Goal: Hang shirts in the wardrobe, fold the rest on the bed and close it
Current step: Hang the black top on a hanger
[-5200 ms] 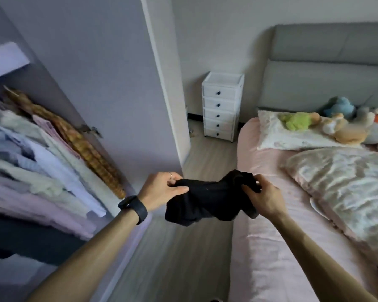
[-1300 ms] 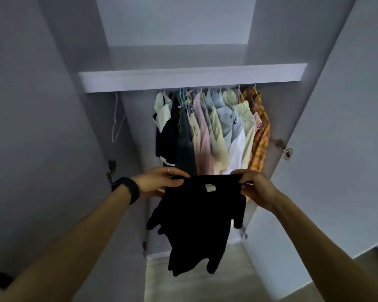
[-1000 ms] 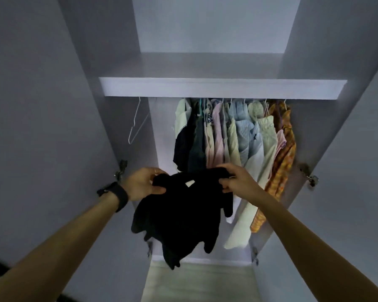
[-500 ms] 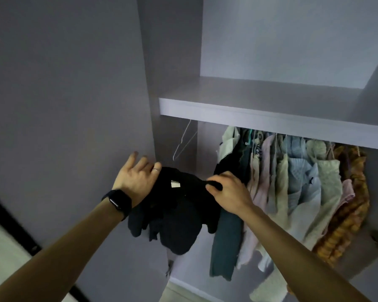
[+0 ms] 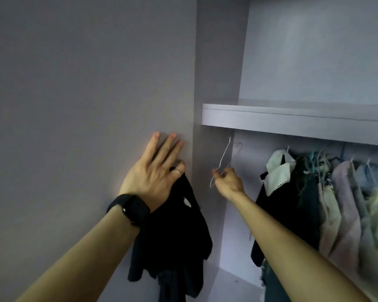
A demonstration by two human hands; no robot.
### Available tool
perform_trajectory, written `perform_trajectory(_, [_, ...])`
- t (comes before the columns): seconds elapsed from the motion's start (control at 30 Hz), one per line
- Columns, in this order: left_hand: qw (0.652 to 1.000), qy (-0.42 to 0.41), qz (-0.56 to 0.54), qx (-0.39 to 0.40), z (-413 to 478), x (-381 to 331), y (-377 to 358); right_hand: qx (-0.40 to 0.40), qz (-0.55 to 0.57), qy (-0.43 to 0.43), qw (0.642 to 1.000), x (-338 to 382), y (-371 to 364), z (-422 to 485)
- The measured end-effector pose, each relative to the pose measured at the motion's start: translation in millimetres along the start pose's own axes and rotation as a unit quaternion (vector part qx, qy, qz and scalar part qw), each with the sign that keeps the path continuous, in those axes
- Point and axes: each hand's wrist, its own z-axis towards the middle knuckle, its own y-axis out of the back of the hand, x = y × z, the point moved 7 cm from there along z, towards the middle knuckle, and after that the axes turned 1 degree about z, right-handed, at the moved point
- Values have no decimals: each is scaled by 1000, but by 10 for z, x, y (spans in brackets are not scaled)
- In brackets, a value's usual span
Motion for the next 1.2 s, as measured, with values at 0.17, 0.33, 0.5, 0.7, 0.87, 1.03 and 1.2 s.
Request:
perform_trajectory(0.17, [999, 9, 24, -28, 17, -30, -15, -65, 46, -39, 996, -136, -317, 225])
perform_trajectory(0.33, [999, 8, 31, -42, 19, -32, -18, -79, 113, -60, 989, -196, -367, 347])
perform_trajectory(0.5, [1000, -7, -1, -13, 27, -25, -63, -181, 59, -94, 977, -26, 225, 355])
perform_trajectory(0.7, [994, -52, -35, 92, 11, -22, -31, -150, -40, -116, 981, -5, 814, -64])
perform_trajectory(0.87, [980, -58, -140, 128, -26, -14, 116, -119, -23, -104, 987, -82, 1286, -806])
perform_trajectory(1.03, [875, 16, -455, 164, -160, -102, 294, -102, 83, -145, 981, -328, 1551, -1866])
perform_trajectory(1.2, [642, 37, -727, 241, -568, -622, 497, -125, 229, -181, 948, -588, 1651, -3234])
